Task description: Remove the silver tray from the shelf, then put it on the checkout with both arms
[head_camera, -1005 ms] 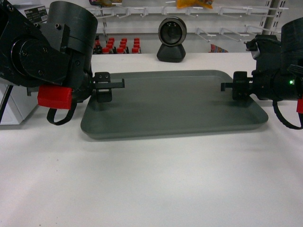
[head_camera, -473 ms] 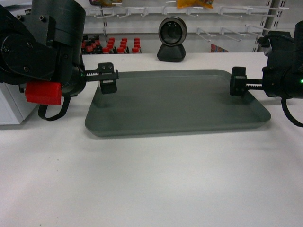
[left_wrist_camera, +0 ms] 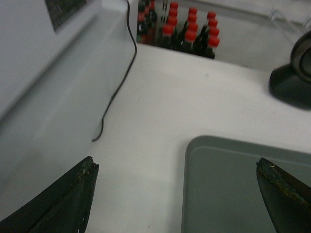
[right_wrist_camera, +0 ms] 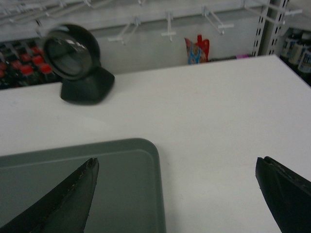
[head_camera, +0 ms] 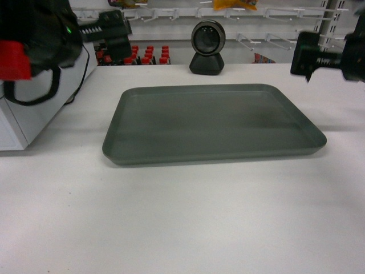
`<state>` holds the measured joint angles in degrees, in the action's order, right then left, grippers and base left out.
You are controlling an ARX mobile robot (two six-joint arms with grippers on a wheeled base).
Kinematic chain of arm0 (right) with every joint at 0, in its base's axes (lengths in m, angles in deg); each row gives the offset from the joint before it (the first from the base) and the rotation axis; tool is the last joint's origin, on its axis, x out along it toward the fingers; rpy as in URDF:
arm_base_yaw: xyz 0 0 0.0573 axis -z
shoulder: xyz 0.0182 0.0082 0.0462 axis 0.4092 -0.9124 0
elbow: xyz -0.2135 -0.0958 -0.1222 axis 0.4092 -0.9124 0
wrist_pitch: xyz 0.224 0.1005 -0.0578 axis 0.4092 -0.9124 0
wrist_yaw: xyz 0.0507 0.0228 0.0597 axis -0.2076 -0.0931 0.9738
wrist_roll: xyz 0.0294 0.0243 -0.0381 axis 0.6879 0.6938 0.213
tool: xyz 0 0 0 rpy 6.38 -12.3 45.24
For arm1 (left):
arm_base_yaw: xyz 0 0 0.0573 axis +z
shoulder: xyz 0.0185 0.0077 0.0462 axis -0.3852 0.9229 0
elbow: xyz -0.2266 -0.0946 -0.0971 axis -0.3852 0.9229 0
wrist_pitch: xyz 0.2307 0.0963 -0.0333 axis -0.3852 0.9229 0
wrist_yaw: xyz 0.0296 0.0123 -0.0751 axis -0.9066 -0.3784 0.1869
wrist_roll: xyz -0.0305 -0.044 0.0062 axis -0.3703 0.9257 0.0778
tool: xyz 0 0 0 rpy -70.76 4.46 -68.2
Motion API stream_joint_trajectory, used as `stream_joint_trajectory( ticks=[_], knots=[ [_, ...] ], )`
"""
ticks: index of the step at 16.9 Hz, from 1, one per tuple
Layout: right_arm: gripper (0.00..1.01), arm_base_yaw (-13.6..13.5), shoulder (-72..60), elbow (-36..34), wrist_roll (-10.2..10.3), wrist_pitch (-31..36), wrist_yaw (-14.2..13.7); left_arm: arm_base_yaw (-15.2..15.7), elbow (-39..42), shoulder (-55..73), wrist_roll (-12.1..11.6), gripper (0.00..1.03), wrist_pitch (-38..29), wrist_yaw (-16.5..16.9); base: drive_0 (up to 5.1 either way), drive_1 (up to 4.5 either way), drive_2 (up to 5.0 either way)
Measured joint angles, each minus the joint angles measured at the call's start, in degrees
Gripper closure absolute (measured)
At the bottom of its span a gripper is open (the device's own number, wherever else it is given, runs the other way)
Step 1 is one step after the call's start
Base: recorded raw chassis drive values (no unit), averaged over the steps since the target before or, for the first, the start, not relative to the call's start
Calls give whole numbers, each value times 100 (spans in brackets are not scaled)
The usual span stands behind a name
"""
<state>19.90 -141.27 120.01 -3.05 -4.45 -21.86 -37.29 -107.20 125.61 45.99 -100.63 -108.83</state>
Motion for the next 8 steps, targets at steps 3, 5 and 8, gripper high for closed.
stream_joint_trajectory(
  ticks=[3, 5, 8],
  knots=[
    [3, -179, 1515, -813, 125, 13, -295, 116, 380, -1222, -442, 5, 157, -153, 0, 0, 0],
    [3, -256, 2059, -1060, 160, -61, -470, 136, 479, -1615, -588, 5, 372, -236, 0, 0, 0],
    [3, -328, 2273, -1121, 157, -116, -632, 133, 514, -1716, -616, 5, 402, -232, 0, 0, 0]
  ],
)
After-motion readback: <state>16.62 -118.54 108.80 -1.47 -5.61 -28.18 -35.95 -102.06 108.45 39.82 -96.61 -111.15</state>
